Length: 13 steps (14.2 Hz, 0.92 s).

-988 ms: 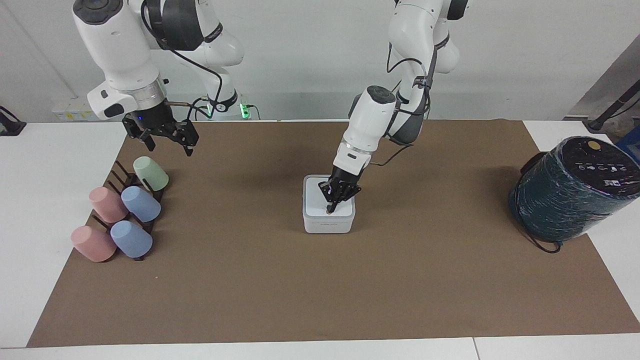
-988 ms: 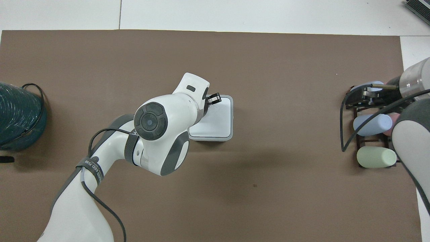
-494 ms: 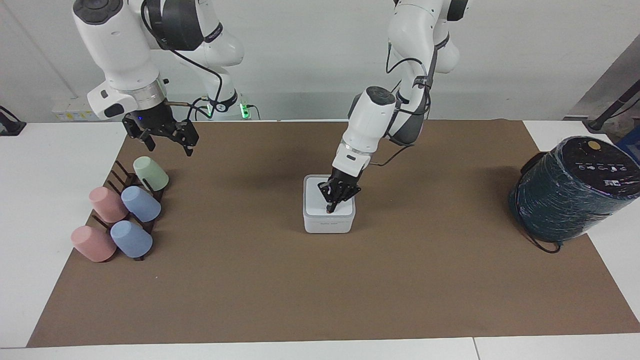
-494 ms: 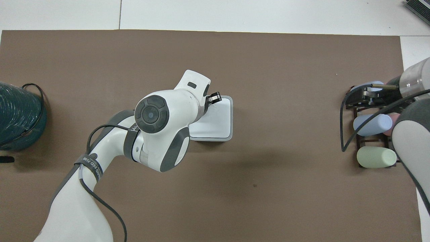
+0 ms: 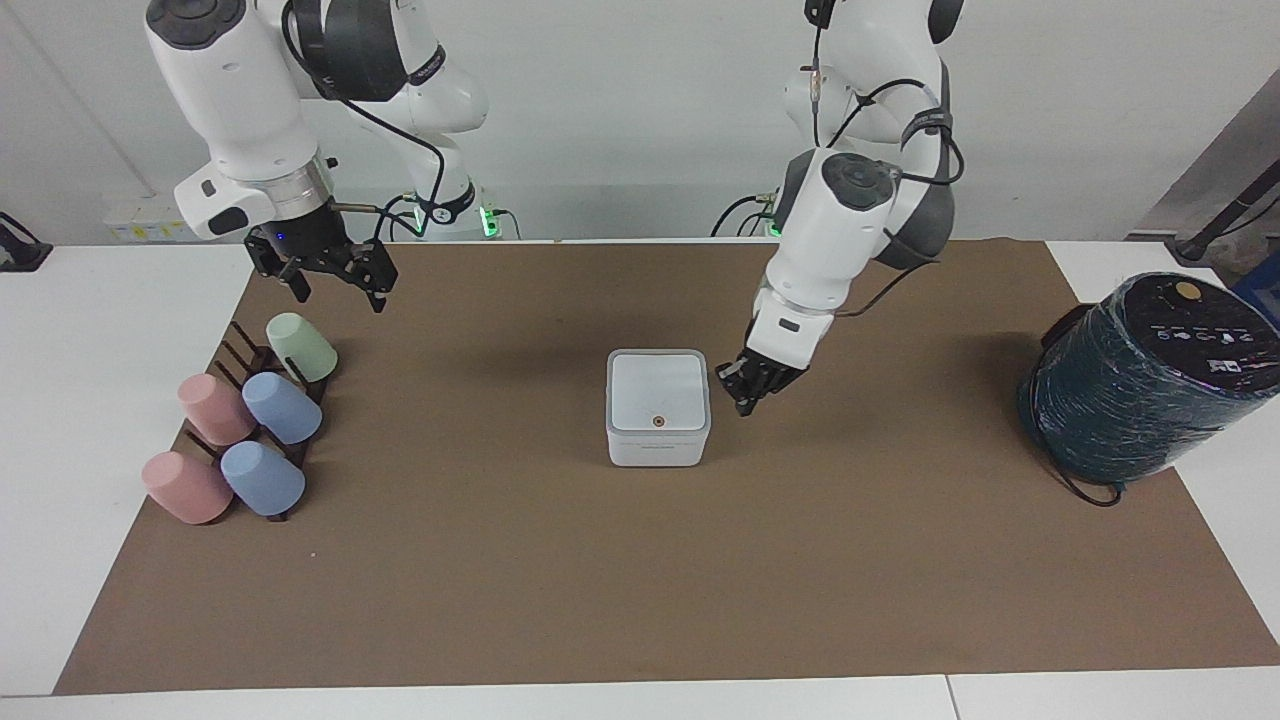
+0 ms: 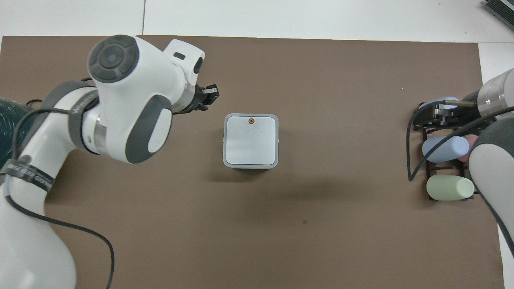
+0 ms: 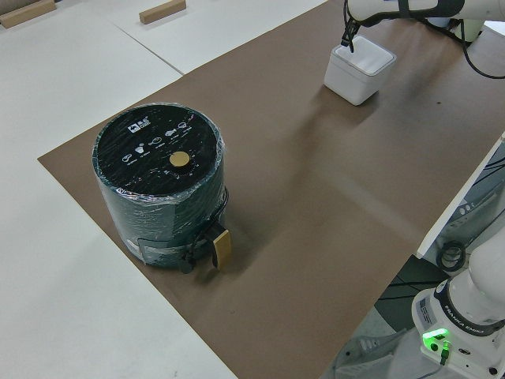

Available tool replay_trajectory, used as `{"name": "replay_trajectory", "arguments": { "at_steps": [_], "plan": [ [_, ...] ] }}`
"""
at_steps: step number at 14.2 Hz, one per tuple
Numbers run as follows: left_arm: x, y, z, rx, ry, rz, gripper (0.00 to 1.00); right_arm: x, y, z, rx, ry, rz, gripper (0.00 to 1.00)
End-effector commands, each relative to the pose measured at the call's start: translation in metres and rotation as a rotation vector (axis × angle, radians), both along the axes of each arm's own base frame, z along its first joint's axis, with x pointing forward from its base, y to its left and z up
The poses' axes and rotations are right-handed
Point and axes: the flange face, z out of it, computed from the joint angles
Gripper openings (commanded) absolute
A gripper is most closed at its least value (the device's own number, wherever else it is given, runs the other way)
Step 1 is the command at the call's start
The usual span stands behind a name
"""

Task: Close trash can lid

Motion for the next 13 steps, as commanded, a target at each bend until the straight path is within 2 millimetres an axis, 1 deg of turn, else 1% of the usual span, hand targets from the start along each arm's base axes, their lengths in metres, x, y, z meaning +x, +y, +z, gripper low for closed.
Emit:
{"name": "replay_trajectory", "arguments": {
  "at_steps": [1, 2, 3, 4, 5, 6, 7, 8, 9, 10, 11, 12, 13],
  "plan": [
    [0.011, 0.079, 0.018, 0.049, 0.05, -0.098, 0.0, -0.006, -0.002, 0.001, 0.01, 0.004, 0.012, 1.0],
    [0.015, 0.11, 0.017, 0.074, 0.074, -0.13, 0.0, -0.006, -0.003, 0.001, 0.009, 0.004, 0.012, 1.0],
    [0.016, 0.135, 0.028, 0.113, 0.079, -0.176, 0.0, -0.006, -0.002, 0.001, 0.01, 0.004, 0.012, 1.0],
    [0.013, 0.153, 0.036, 0.15, 0.092, -0.202, 0.0, -0.006, -0.002, 0.001, 0.01, 0.004, 0.013, 1.0],
    [0.01, 0.167, 0.039, 0.176, 0.119, -0.214, 0.0, -0.006, -0.003, 0.001, 0.01, 0.004, 0.012, 1.0],
    [0.004, 0.178, 0.043, 0.178, 0.148, -0.218, 0.02, -0.006, -0.002, 0.001, 0.01, 0.004, 0.012, 1.0],
    [-0.004, 0.187, 0.057, 0.176, 0.154, -0.221, 0.15, -0.006, -0.002, 0.001, 0.01, 0.004, 0.013, 1.0],
    [-0.014, 0.186, 0.08, 0.174, 0.124, -0.24, 0.22, -0.006, -0.002, 0.001, 0.01, 0.004, 0.012, 1.0],
    [-0.021, 0.188, 0.093, 0.171, 0.109, -0.252, 0.26, -0.006, -0.002, 0.001, 0.009, 0.004, 0.013, 1.0],
    [-0.026, 0.188, 0.102, 0.17, 0.103, -0.254, 0.5, -0.006, -0.002, 0.001, 0.01, 0.004, 0.012, 1.0],
    [-0.029, 0.185, 0.109, 0.169, 0.09, -0.258, 0.71, -0.006, -0.002, 0.001, 0.01, 0.004, 0.012, 1.0],
    [-0.031, 0.182, 0.114, 0.17, 0.077, -0.266, 0.88, -0.006, -0.003, 0.001, 0.009, 0.003, 0.01, 1.0],
    [-0.031, 0.179, 0.114, 0.173, 0.068, -0.299, 1.0, -0.006, -0.002, 0.001, 0.01, 0.004, 0.012, 1.0]
  ]
}}
